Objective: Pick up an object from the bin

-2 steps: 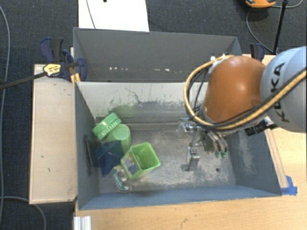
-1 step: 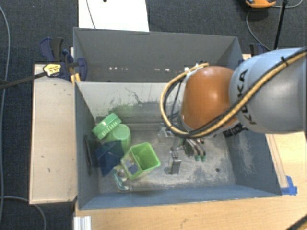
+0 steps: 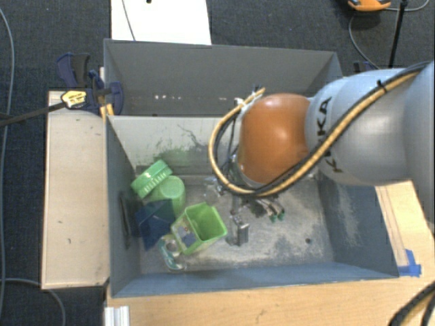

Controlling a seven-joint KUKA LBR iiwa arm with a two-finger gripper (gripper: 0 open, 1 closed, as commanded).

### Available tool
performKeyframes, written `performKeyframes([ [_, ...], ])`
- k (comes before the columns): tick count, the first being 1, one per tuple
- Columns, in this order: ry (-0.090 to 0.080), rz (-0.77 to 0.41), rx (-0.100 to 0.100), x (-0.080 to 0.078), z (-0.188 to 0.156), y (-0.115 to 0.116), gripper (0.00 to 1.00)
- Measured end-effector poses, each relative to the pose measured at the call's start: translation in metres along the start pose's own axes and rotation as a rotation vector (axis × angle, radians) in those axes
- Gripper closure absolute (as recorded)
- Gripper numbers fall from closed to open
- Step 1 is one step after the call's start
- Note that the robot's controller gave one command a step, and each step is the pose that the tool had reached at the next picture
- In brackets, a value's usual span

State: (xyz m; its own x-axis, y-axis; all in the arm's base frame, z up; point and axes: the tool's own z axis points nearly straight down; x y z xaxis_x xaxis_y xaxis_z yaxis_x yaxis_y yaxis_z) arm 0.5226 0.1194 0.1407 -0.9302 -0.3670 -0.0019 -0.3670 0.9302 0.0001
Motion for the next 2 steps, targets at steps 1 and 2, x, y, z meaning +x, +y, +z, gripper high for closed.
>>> performKeyframes([
  [1,-0.01,0.0,0.001,0.007,0.009,0.039,0.0],
  [2,-0.023,0.212,0.003,-0.036,0.04,0.06,0.0],
])
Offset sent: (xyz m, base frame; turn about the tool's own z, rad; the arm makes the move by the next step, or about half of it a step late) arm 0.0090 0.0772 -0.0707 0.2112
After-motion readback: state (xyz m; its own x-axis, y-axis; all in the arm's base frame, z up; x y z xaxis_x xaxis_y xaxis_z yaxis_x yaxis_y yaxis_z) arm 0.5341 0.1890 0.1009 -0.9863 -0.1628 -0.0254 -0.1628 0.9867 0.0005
